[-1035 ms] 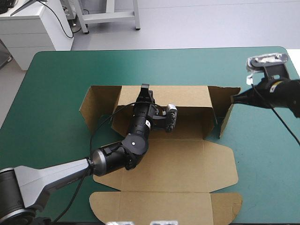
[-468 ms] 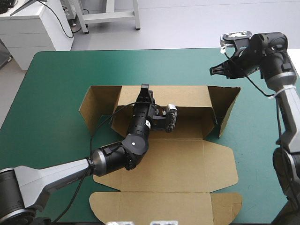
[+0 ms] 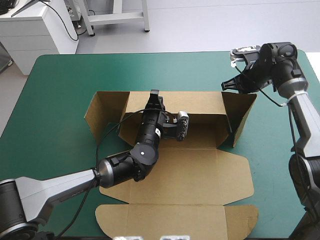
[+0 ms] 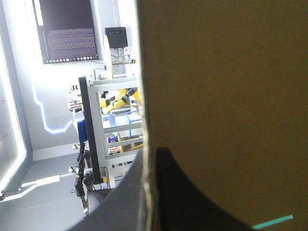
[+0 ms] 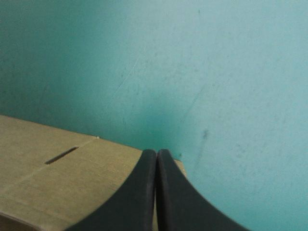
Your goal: Fold the box
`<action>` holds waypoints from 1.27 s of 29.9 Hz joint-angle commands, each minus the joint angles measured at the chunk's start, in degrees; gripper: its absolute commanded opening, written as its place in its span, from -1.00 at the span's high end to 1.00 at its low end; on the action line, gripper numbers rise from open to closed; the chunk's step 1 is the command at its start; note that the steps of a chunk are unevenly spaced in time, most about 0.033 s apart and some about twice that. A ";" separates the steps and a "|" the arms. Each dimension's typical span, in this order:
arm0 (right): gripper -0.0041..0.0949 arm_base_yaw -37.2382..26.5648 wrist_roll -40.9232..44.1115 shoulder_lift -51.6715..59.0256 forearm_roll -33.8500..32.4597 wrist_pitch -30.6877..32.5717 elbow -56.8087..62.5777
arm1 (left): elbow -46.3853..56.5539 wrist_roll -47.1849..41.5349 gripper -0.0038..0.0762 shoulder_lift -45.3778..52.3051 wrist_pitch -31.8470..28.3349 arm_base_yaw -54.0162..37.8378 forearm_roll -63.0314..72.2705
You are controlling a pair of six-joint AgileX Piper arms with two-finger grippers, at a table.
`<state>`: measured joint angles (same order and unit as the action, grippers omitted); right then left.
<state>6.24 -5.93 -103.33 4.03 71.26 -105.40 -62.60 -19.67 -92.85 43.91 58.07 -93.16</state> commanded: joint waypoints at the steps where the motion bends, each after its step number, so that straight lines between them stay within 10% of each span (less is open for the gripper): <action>1: 0.96 -1.93 -2.00 4.84 3.87 0.13 2.73 | -1.13 -0.42 0.92 2.47 2.71 0.31 -1.07; 11: 0.96 -7.88 -9.88 14.43 16.60 -1.89 14.22 | -1.13 -0.42 0.92 2.47 3.30 0.31 -1.65; 28: 0.92 -7.88 -48.88 31.87 46.10 -35.09 53.99 | -1.13 -0.42 0.92 2.47 3.42 0.31 -1.65; 38: -0.11 -7.88 -59.39 31.87 44.53 -23.21 54.32 | -1.13 -1.13 0.92 2.47 3.63 0.31 -1.78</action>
<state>-1.36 -62.07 -73.04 47.10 45.31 -49.61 -62.47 -20.05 -92.85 45.03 58.07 -93.33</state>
